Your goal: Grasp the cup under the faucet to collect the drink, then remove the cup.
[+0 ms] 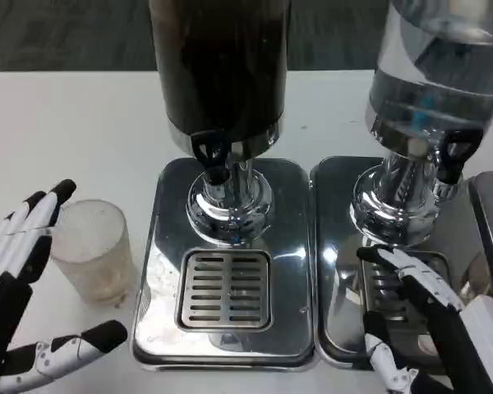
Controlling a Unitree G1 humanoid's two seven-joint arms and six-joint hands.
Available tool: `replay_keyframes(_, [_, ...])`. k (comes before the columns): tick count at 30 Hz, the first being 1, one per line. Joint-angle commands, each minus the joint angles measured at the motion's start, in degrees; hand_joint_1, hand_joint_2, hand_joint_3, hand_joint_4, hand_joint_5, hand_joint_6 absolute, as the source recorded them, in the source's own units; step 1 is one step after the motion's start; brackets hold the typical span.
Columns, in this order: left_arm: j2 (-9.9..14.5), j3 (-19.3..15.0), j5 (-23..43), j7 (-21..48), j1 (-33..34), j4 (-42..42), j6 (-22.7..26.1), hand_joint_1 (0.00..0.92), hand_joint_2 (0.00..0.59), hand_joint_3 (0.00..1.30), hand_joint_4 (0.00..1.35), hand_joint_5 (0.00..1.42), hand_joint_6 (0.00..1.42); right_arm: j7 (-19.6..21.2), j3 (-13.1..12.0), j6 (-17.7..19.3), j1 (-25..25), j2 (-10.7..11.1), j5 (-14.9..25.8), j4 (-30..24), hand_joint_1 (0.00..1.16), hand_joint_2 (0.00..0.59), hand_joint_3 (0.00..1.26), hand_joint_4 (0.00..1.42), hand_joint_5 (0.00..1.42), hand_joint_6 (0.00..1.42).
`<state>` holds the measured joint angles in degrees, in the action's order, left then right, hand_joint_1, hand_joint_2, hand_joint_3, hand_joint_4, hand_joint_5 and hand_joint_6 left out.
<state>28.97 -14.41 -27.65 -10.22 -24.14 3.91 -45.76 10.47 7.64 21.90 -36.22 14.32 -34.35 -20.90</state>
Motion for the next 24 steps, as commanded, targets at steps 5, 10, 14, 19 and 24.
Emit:
replay_keyframes(5, [0.46, 1.18, 3.63, 2.59, 5.33, 3.71, 2.66, 0.0, 0.004, 0.0, 0.0, 0.0, 0.05, -0.06, 0.57, 0.16, 0.3, -0.54, -0.13, 0.1, 0.57, 0.506, 0.23, 0.16, 0.14, 0.3])
replay_keyframes(10, [0.58, 1.56, 5.92, 3.96, 7.51, 5.34, 4.28, 0.0, 0.009, 0.0, 0.0, 0.0, 0.06, 0.1, 1.0, 0.01, 0.54, -0.89, -0.35, 0.3, 0.57, 0.506, 0.23, 0.17, 0.15, 0.3])
replay_keyframes(14, [1.01, 1.98, 7.86, 5.47, 9.75, 7.32, 5.02, 0.0, 0.008, 0.0, 0.0, 0.0, 0.06, 0.04, 1.1, -0.11, 0.63, -0.97, -0.32, 0.33, 0.57, 0.506, 0.23, 0.17, 0.15, 0.3])
replay_keyframes(19, [1.53, 2.84, 8.65, 7.33, 12.61, 9.78, 6.18, 0.0, 0.007, 0.0, 0.0, 0.0, 0.09, 0.14, 0.88, -0.21, 0.61, -1.06, -0.25, 0.13, 0.57, 0.506, 0.23, 0.17, 0.16, 0.3])
replay_keyframes(24, [1.6, 4.1, 9.61, 8.99, 15.36, 12.58, 6.67, 0.0, 0.005, 0.0, 0.0, 0.0, 0.13, 0.14, 0.97, -0.23, 0.35, -1.14, -0.36, 0.04, 0.57, 0.506, 0.23, 0.18, 0.16, 0.31])
